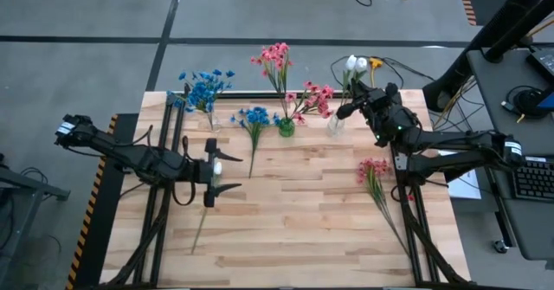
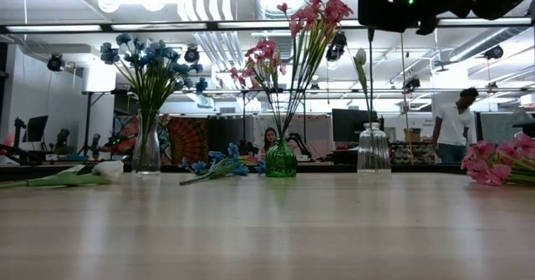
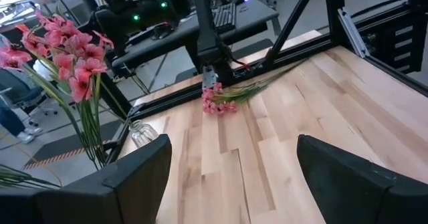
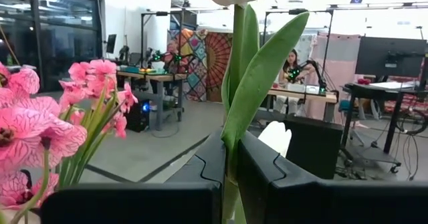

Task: Sort flowers into vase by color
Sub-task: Put the right white flower into the right transparent vase

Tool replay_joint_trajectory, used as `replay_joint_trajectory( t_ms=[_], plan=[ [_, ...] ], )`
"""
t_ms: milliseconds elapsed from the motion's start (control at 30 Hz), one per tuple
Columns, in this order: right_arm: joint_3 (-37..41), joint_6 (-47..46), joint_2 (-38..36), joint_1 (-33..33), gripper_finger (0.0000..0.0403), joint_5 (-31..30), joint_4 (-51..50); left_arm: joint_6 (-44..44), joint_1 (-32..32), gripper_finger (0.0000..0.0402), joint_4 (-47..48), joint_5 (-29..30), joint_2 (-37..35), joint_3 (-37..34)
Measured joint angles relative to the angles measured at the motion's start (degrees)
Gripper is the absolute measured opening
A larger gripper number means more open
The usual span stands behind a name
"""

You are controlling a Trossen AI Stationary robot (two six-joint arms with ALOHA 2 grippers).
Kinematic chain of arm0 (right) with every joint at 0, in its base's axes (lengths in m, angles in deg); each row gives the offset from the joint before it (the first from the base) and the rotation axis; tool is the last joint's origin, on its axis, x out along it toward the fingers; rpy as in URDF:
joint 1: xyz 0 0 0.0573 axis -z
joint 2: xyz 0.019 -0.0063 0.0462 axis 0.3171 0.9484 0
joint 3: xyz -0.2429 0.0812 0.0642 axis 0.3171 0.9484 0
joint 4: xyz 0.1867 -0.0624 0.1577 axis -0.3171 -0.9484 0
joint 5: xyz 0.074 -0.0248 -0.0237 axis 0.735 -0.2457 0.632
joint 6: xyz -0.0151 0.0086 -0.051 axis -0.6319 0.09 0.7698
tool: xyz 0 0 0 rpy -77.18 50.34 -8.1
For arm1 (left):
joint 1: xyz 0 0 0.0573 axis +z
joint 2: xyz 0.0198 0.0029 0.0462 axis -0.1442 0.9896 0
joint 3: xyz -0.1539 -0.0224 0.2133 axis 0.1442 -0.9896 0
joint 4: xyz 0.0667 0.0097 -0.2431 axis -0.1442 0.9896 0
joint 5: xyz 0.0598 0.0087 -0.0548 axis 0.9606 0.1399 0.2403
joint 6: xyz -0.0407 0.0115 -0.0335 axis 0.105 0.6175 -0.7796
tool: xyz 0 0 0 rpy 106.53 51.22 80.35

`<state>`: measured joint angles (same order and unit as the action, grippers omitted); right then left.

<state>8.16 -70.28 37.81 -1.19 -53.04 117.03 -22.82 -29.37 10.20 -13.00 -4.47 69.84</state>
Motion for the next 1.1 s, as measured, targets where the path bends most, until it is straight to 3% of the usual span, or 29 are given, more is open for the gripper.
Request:
replay_joint_trajectory(
  t_ms=[767,1100],
  plan=[
    [0.0,-1.4,0.0,0.0,0.0019,0.0,-0.5,-0.3,0.0,0.0303,0.0,0.1,0.1,0.0],
    [0.0,-1.4,0.0,0.0,0.0087,-0.6,-0.6,-0.3,0.1,0.0303,-0.1,0.1,0.1,0.0]
  ],
)
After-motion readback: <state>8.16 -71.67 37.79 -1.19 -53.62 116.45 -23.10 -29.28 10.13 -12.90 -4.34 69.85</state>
